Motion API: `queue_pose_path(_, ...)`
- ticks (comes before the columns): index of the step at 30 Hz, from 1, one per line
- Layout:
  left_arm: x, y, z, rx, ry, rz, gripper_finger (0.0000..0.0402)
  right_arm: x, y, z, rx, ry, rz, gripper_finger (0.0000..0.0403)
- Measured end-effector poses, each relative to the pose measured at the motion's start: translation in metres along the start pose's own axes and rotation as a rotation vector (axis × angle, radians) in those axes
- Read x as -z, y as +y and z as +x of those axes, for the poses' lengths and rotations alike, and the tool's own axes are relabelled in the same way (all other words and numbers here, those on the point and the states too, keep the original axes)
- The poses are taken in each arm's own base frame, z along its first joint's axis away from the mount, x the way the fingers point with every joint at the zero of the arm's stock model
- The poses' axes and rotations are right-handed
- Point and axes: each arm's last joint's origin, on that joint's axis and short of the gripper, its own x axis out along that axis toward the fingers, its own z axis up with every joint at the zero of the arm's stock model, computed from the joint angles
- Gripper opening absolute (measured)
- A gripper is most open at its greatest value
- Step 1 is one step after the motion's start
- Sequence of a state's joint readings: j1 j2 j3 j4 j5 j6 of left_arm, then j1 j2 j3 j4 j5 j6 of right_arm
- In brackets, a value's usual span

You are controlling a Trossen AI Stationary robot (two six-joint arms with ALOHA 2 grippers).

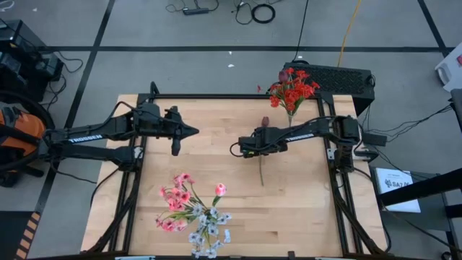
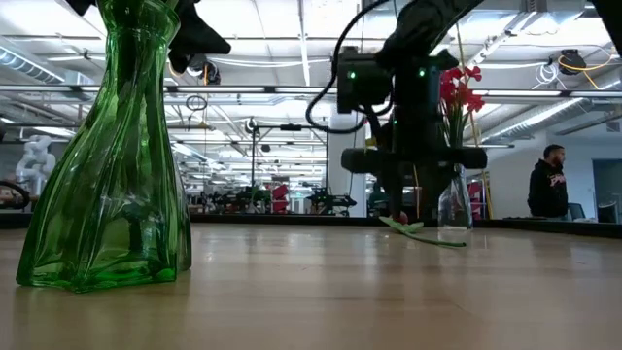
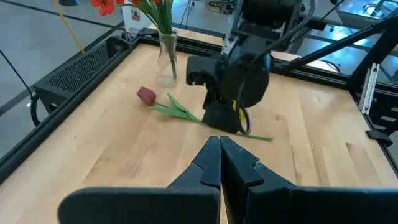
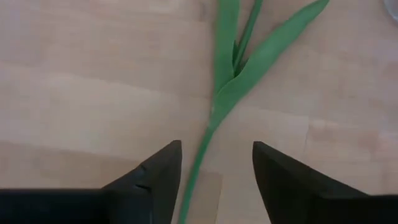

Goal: Sort flowers into vase by color
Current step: Put the red flower into the transparent vase

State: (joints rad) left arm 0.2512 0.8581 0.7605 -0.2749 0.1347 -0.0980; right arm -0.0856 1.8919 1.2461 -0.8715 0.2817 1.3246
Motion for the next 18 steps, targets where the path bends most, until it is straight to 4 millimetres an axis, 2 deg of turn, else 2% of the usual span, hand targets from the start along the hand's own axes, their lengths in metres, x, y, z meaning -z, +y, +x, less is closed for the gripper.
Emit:
queue_pose_path(5, 0.001, -0.001, 0.0, 0.032, 0.016, -0.001, 0.0, -0.004, 0.001, 0.018, 0.043, 0.009, 0.017, 0.0194)
queue_pose_path(9, 0.004, -0.002, 0.0, 0.047, 0.039, -0.005, 0.0, -0.007, 0.003, 0.029, 0.057, 0.008, 0.023, 0.0175)
queue_pose_path(13, 0.004, -0.003, 0.0, 0.052, 0.041, -0.067, 0.0, -0.008, 0.006, 0.03, 0.04, 0.001, 0.013, 0.0134)
queue_pose_path(18, 0.002, -0.003, 0.0, 0.052, 0.03, -0.18, 0.0, -0.008, 0.006, 0.03, 0.034, -0.005, -0.019, 0.0054)
